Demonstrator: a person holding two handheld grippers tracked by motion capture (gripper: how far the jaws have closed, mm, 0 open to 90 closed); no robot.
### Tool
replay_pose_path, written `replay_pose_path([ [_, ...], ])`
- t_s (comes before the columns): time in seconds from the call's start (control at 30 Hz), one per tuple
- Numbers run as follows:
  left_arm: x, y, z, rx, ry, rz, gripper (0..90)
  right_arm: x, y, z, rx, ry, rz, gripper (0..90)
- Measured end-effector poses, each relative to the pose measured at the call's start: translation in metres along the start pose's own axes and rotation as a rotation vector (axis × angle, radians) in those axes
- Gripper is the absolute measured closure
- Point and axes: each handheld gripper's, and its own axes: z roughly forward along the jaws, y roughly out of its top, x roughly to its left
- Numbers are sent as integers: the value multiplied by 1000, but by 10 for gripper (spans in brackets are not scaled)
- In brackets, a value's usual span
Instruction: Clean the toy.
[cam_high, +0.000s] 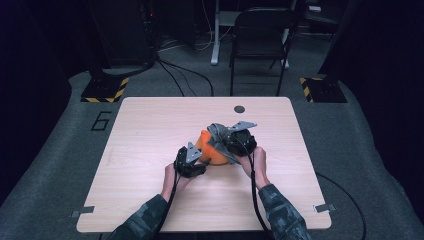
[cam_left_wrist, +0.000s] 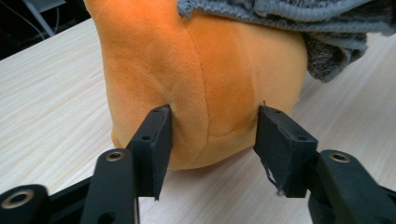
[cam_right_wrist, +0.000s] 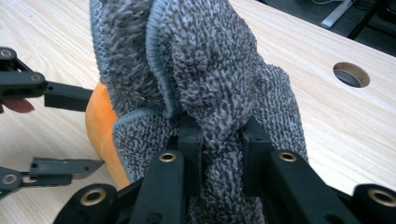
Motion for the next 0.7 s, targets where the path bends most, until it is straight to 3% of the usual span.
replay_pose_path([
  [0.03,0,0,0,-1,4,-7,569,0,0,0,-3,-1,-1,745],
  [0.07,3,-1,1,-9,-11,-25,725,-1,0,0,-4,5,3,745],
  [0.13,5,-2,1,-16,-20,-33,792,-3,0,-1,-6,10,6,746],
  [0.3,10,1,-5,-38,-68,-90,825,-3,4,-9,-35,23,19,747],
  [0.33,11,3,-7,-45,-86,-117,826,-2,5,-12,-39,23,10,747],
  [0.37,12,4,-9,-52,-99,-143,827,0,8,-16,-51,31,12,747],
  [0.47,13,7,-13,-65,-114,-170,828,7,15,-27,-90,54,5,748],
  [0.57,8,11,-17,-72,-143,-188,828,18,17,-28,-91,71,-21,747],
  [0.63,6,12,-16,-65,-137,-167,827,22,16,-24,-77,73,-40,747],
  [0.7,6,10,-14,-59,-135,-170,826,25,13,-15,-55,52,-71,747],
])
